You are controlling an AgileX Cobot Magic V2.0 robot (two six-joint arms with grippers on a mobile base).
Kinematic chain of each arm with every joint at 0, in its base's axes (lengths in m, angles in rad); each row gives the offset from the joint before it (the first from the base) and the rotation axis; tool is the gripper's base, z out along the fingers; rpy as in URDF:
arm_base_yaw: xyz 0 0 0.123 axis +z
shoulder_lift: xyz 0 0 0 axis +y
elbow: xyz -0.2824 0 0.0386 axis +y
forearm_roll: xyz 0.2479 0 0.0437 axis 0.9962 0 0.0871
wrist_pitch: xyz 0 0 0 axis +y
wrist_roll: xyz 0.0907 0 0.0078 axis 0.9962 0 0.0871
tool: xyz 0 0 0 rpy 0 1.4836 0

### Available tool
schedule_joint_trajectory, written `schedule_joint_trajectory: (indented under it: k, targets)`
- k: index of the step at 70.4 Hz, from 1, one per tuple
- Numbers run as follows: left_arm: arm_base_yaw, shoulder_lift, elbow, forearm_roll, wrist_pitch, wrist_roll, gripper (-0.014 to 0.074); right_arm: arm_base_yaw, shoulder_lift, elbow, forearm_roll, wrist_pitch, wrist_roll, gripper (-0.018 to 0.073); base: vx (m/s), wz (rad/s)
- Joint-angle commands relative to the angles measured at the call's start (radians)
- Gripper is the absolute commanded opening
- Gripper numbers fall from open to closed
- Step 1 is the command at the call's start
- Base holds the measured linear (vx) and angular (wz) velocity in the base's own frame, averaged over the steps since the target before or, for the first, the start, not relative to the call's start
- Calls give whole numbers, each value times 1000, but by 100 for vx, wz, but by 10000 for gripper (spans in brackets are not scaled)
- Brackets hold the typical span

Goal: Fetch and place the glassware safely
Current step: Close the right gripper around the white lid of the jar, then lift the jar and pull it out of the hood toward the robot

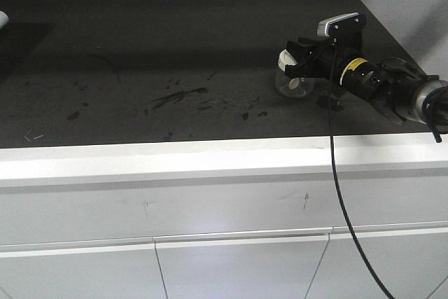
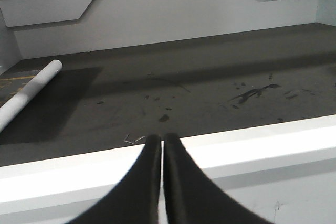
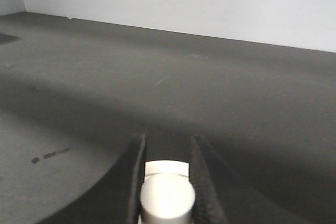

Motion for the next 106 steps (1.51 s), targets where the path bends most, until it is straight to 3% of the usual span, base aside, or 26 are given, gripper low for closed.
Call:
schedule_joint_trajectory:
  k: [1,22,46,71,88,106]
  targets:
    - [2,12,-27,-9,-67,-5,-7,-1,-59,-29,9,-40,36,-8,0,0]
    - [2,12,-27,-9,-67,-5,-7,-1,-141,-6,-6,-40,102,-3,0,0]
    - [2,12,-27,-9,-67,-5,-7,-1,-377,289,-20,-48,32,-3,0,0]
    - [2,12,-27,-9,-67,-5,-7,5,-698,583,-80,-99,36,-3,0,0]
    - [2,12,-27,-9,-67,-5,-7,137,-826,741,-79,-97,32,-3,0,0]
    - [2,12,-27,-9,-67,-5,-7,323,-891,769,-80,-95,33,-3,0,0]
